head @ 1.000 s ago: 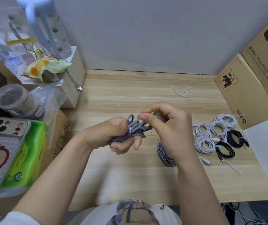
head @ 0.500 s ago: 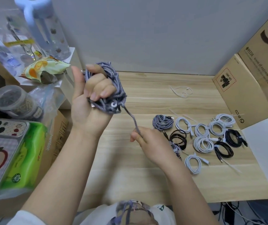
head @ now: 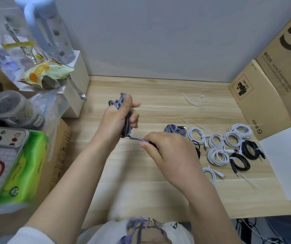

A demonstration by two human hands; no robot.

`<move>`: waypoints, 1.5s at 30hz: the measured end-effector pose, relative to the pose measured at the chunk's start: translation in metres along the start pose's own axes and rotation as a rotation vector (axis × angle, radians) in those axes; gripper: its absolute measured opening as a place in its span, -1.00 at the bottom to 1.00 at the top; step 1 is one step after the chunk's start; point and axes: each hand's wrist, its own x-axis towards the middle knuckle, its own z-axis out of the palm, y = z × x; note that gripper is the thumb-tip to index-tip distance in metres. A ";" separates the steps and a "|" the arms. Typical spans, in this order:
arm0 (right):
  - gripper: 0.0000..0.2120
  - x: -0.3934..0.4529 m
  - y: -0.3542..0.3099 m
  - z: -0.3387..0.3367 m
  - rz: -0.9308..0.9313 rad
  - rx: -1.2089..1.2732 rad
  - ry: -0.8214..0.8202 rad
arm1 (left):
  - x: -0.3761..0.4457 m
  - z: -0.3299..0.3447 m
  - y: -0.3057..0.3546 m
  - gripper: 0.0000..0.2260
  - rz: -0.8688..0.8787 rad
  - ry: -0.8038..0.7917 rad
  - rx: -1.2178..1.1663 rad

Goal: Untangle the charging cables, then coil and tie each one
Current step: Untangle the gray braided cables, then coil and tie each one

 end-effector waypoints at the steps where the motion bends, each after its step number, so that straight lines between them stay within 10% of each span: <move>1: -0.65 0.001 0.001 0.001 -0.048 -0.053 0.054 | -0.003 0.002 -0.001 -0.52 -0.028 -0.034 0.063; 10: -0.91 0.009 0.014 -0.005 0.054 0.458 0.203 | -0.031 0.035 -0.001 -0.30 -0.164 -0.332 0.268; 17: -0.57 0.007 0.033 -0.012 0.170 0.670 0.359 | -0.039 0.043 0.001 -0.21 -0.208 -0.516 0.219; 21: -0.35 0.008 0.039 -0.013 0.103 0.982 0.080 | -0.043 0.046 0.008 -0.26 -0.209 -0.691 0.170; 24: -0.58 0.006 0.036 -0.018 0.091 1.277 -0.114 | -0.044 0.046 0.013 -0.30 -0.215 -0.769 0.164; 27: -0.79 0.006 0.031 -0.015 0.091 1.107 0.071 | -0.039 0.043 0.017 -0.21 -0.254 -0.829 0.153; 42: -0.76 0.027 0.035 0.014 0.057 0.504 0.687 | -0.015 0.059 0.013 -0.40 0.021 -0.193 0.228; 45: -0.82 0.035 0.046 0.009 0.153 0.608 0.690 | -0.008 0.056 0.009 -0.53 0.093 -0.259 0.191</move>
